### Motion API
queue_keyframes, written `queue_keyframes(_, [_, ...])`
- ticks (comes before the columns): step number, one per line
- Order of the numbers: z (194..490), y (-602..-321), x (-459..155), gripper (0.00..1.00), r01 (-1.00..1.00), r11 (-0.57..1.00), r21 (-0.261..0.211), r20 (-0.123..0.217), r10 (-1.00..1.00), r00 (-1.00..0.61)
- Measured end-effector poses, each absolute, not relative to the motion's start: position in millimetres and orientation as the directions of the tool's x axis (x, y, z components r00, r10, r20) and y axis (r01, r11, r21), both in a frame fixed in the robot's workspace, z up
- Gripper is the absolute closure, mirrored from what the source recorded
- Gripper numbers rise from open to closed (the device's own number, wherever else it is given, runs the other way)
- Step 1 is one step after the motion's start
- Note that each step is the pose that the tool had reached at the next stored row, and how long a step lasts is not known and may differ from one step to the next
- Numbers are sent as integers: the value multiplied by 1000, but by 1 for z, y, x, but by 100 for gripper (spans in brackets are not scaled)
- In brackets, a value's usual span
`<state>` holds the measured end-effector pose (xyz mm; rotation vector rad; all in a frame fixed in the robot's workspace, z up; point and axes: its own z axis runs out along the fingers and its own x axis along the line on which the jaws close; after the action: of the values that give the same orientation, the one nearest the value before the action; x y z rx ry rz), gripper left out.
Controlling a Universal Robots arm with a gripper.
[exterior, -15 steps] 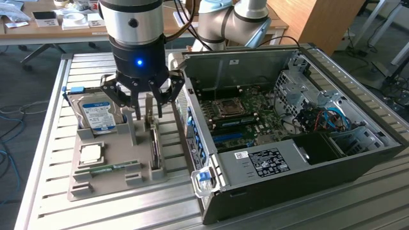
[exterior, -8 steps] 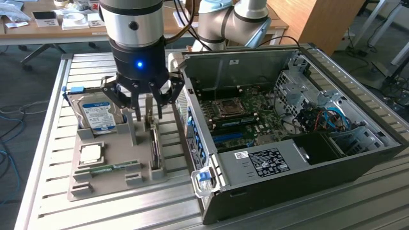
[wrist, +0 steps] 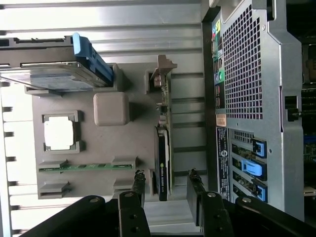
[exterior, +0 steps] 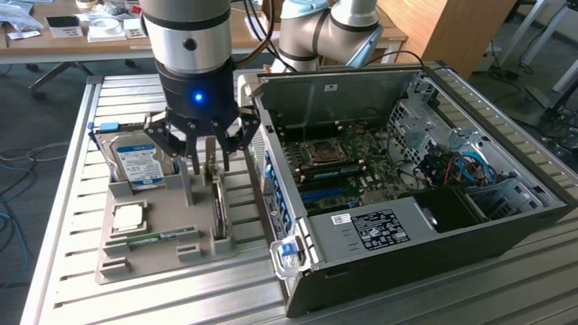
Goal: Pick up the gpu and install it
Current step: 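Pick up the gpu and move the gpu toward the slot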
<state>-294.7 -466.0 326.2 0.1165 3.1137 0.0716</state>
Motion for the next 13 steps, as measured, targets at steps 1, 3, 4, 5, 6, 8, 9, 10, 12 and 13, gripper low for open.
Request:
queue_keyframes(1, [325,-466,-295,53,74,996,47,-23,75,-997])
queue_keyframes(3, [323,-466,-295,53,74,996,47,-23,75,-997])
queue_keyframes(4, [322,-466,-295,53,74,996,47,-23,75,-997])
queue_keyframes(5, [320,-466,-295,53,74,996,47,-23,75,-997])
queue_keyframes(6, [319,-466,-295,53,74,996,47,-23,75,-997])
queue_keyframes(8, [317,-466,-295,53,74,996,47,-23,75,-997])
queue_keyframes(9, [316,-466,-295,53,74,996,47,-23,75,-997])
queue_keyframes(10, [315,-466,-295,53,74,996,47,-23,75,-997])
queue_keyframes(12, [312,-466,-295,53,74,996,47,-23,75,-997])
queue_keyframes(13, [311,-466,-295,53,74,996,47,-23,75,-997])
